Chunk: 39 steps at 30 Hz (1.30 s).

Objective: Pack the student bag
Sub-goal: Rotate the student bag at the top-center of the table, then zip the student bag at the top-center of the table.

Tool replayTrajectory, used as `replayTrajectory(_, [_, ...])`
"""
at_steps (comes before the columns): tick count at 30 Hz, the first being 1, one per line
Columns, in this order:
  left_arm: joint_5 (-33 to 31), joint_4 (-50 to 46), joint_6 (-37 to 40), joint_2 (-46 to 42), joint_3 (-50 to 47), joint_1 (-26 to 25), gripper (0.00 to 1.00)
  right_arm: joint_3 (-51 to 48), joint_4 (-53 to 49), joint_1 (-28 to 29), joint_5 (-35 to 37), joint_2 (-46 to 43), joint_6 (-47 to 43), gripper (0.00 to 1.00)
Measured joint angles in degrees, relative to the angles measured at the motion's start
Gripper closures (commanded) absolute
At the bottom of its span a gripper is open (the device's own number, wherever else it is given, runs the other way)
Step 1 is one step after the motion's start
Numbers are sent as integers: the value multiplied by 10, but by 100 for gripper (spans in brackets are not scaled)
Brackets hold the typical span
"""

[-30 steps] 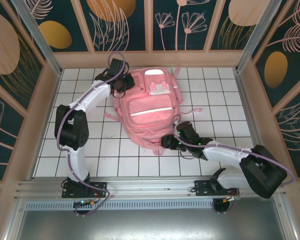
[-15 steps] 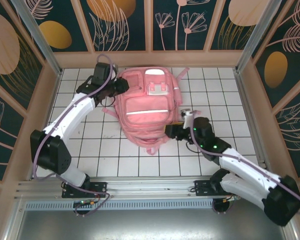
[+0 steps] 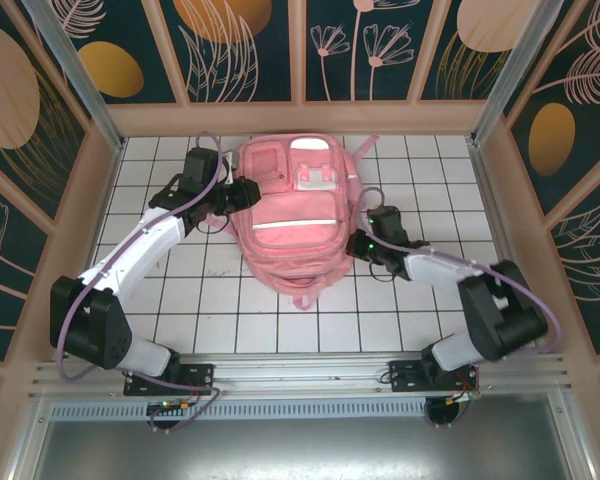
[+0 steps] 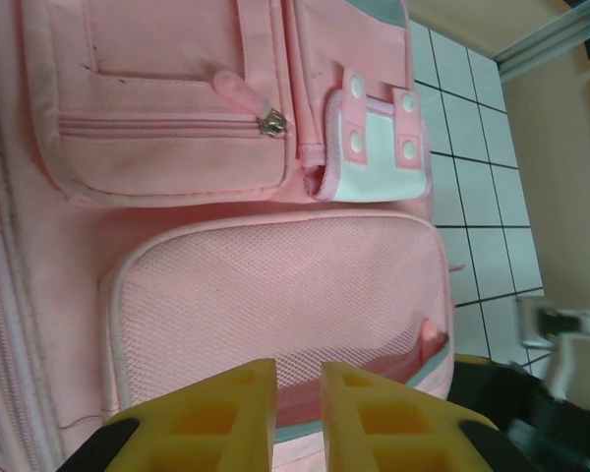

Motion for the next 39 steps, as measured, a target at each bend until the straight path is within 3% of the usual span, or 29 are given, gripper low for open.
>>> replayTrajectory(6, [3, -5, 5, -12, -2, 0, 67, 68, 6, 128, -28, 57, 2, 100])
replayTrajectory(10, [2, -15, 7, -15, -1, 0, 62, 100, 63, 181, -78, 67, 1, 84])
replayTrajectory(16, [-16, -33, 19, -14, 1, -23, 60, 89, 91, 143, -90, 20, -9, 66])
replayTrajectory(21, [-45, -54, 26, -2, 8, -66, 56, 86, 48, 97, -54, -43, -57, 68])
replayTrajectory(24, [-68, -70, 31, -1, 5, -80, 48, 96, 12, 78, -34, -40, -85, 69])
replayTrajectory(27, [-116, -95, 24, -3, 3, -79, 35, 111, -20, 69, -27, -25, -101, 70])
replayTrajectory(31, [-139, -126, -23, -13, 3, -52, 27, 132, -43, 68, -18, -9, -108, 72])
replayTrajectory(39, [-174, -234, -178, 19, 67, 10, 37, 204, -107, 75, 48, 40, -108, 78])
